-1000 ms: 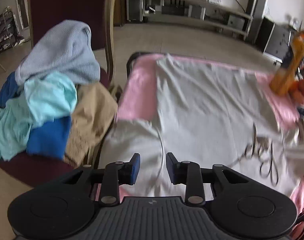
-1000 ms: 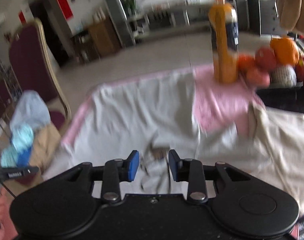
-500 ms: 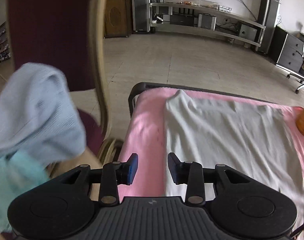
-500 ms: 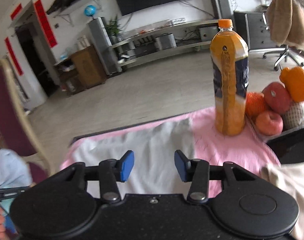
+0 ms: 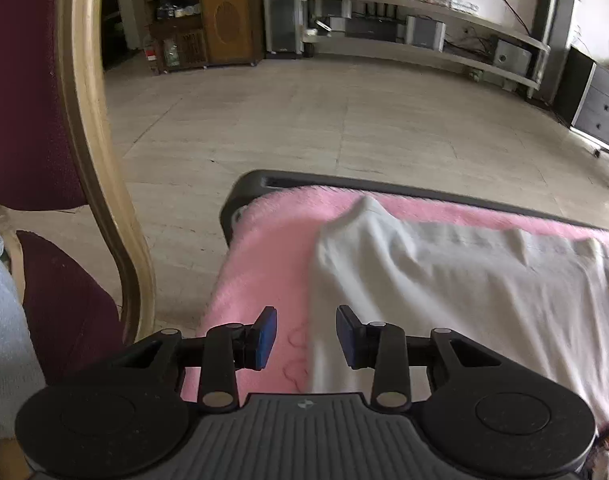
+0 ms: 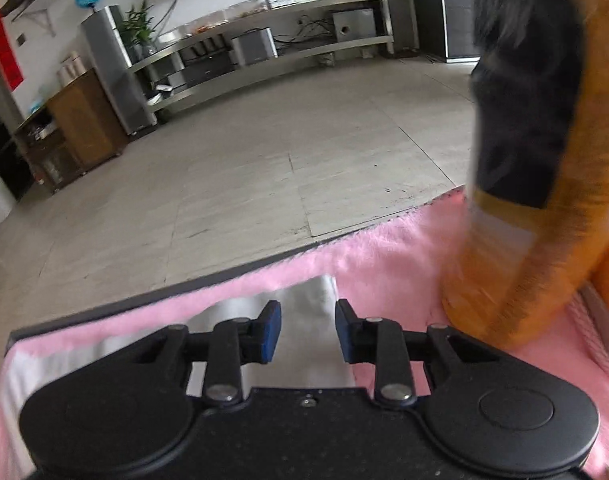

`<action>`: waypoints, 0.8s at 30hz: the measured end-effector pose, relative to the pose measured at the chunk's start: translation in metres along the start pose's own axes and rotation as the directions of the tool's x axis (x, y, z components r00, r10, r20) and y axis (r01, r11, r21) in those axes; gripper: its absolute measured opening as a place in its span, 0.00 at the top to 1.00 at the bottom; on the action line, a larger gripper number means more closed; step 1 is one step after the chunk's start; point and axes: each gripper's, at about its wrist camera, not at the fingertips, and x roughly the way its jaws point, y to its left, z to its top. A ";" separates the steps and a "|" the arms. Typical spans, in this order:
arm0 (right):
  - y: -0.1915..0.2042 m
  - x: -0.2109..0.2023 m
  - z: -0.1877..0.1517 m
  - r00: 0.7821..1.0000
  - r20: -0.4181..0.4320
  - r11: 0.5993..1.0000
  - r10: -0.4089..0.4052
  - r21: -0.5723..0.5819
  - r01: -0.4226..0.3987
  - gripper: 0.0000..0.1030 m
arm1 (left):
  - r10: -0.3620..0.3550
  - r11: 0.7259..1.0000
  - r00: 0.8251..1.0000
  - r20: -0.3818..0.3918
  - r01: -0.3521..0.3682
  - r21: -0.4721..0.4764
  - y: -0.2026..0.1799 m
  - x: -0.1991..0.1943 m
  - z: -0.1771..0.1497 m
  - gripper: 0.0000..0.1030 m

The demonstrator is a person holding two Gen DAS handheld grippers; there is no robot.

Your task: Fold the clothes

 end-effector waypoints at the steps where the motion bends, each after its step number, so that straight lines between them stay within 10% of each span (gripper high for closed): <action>1: -0.001 0.008 0.000 1.000 -0.004 1.000 -0.011 0.001 0.011 0.71 | 0.001 1.000 1.000 0.005 -0.001 -0.016 0.003 0.001 0.001 0.66; 12: 0.024 -0.001 -0.021 0.970 0.204 0.975 -0.134 -0.147 0.166 0.96 | 0.021 0.992 1.000 -0.013 -0.022 -0.127 0.027 0.015 0.006 0.65; 24: 0.028 0.014 -0.030 0.994 0.070 0.984 -0.090 -0.149 0.099 0.95 | -0.161 0.942 0.979 -0.128 0.114 -0.314 0.033 0.075 0.069 0.62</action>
